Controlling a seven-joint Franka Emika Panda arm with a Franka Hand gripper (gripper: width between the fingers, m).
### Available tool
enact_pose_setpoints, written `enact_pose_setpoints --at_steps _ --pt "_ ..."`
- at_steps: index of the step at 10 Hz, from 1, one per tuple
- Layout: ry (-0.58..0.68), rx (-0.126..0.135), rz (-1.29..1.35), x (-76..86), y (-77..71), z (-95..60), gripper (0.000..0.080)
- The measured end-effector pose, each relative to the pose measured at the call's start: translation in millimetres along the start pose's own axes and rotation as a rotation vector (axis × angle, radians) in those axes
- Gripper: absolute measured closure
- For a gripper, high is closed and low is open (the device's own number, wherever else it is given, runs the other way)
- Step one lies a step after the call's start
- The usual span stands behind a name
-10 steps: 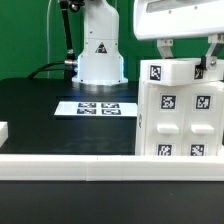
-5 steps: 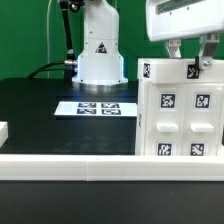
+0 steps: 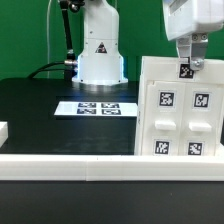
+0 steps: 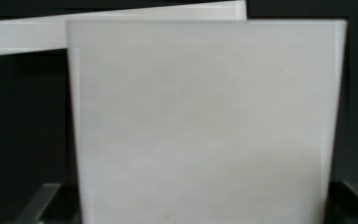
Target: Assemble cabinet
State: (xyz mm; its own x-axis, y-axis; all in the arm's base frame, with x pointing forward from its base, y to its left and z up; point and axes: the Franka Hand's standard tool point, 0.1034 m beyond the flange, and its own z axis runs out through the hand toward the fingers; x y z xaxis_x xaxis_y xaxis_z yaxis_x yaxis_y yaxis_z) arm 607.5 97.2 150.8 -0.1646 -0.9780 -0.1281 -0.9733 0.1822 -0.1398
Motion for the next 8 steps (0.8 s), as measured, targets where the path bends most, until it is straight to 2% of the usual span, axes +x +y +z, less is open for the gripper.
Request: enact_pose_setpoints --at_steps 1,2,3,4,5,8 --pt "-0.005 0.000 0.040 -0.8 0.1 -0.1 0.0236" --pt "-0.004 -0.001 0.018 -0.9 0.4 0.6 0.0164" --pt "-0.004 -0.001 0.017 -1.4 0.7 0.8 0.0042" --pt "-0.004 -0.001 0.013 -1.6 0.8 0.9 0.0042" --pt "-0.004 -0.002 0.007 -1.9 0.9 1.0 0.0005" --pt "-0.005 -0.002 -0.003 -2.8 1.4 1.3 0.0002"
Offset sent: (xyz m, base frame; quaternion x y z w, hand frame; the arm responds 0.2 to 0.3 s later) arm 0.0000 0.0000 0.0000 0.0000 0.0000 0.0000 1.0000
